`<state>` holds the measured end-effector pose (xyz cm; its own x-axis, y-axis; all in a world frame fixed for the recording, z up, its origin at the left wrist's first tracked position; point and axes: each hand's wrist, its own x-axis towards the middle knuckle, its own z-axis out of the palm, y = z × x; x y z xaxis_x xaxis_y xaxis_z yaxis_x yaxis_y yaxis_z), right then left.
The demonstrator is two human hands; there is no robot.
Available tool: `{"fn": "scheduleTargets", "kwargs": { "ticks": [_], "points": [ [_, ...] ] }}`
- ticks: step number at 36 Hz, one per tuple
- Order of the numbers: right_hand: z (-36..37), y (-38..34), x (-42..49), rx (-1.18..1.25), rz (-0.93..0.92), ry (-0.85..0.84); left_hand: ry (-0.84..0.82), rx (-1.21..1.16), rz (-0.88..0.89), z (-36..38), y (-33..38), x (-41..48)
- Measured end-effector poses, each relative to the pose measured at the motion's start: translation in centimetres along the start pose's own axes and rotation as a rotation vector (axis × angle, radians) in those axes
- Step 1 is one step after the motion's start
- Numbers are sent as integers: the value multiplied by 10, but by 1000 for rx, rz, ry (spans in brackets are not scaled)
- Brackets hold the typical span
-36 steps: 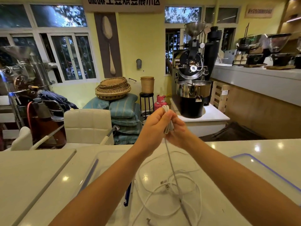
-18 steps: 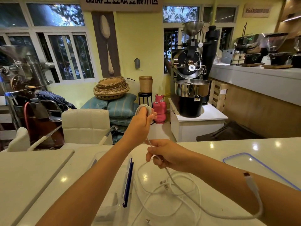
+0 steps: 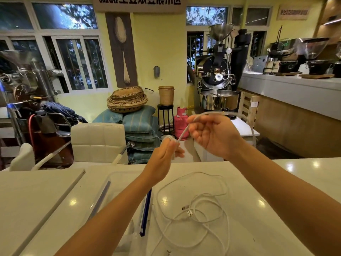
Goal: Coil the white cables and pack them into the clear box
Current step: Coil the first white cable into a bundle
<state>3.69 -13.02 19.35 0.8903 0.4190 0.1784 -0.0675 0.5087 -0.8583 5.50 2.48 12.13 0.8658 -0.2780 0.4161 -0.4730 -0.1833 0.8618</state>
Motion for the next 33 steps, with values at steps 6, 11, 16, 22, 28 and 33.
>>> {"fn": "scheduleTargets", "kwargs": {
  "ticks": [6,11,16,22,28,33],
  "points": [
    [-8,-3,15,52,-74,86,-68,-13,62,15,11,-9],
    [-16,7,27,-36,-81,161,-116,-43,66,17,17,-13],
    [-16,25,38,-179,-27,289,-125,-49,106,20,26,-15],
    [-14,39,40,-108,168,352,-136,-61,129,16,33,-11],
    [-18,49,43,15,192,268,-140,-69,122,14,35,-10],
    [-17,57,40,-10,116,244,-123,-71,136,13,45,-6]
  ]
}}
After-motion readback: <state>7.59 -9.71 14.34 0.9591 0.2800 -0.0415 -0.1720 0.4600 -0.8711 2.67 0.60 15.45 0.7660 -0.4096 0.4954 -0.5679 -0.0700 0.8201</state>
